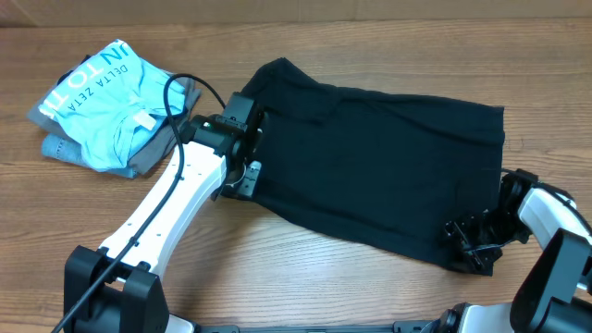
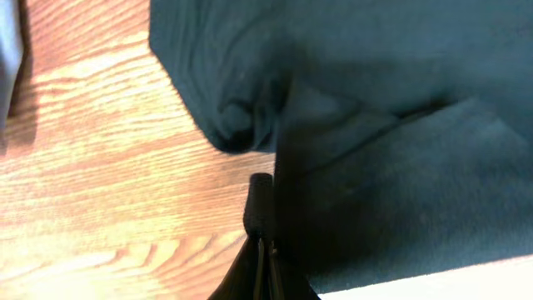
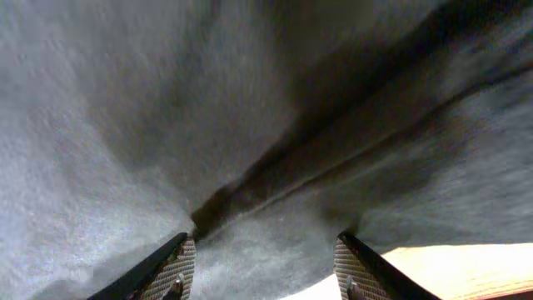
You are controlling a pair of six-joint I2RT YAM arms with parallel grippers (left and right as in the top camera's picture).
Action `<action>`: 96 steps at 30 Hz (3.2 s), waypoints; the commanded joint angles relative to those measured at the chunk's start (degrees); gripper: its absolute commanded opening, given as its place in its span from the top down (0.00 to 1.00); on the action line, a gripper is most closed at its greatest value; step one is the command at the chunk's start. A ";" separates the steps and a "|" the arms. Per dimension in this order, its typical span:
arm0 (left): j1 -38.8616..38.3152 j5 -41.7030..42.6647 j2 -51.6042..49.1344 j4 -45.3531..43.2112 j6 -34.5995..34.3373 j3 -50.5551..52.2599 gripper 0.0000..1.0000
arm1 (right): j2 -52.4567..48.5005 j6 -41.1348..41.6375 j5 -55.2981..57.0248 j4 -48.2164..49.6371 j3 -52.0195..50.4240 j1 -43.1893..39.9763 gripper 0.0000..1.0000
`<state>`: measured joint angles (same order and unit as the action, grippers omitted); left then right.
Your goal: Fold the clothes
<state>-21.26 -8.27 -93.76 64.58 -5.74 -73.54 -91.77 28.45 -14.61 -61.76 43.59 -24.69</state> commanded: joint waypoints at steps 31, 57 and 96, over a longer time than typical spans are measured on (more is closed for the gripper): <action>1.01 -5.60 1.64 1.95 -3.69 -0.24 0.95 | 1.07 0.28 6.03 -3.72 8.79 -0.57 0.96; 1.01 -6.97 -0.90 -17.31 5.86 -0.70 0.92 | 1.05 0.04 3.48 13.60 16.33 -0.44 0.96; 12.57 36.33 -16.61 -32.72 -2.05 1.14 0.52 | 1.05 -0.39 2.97 4.50 15.61 -1.62 0.28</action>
<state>-8.54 22.04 -110.28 32.01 -5.34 -72.36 -91.77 28.42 -11.75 -57.60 58.61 -26.22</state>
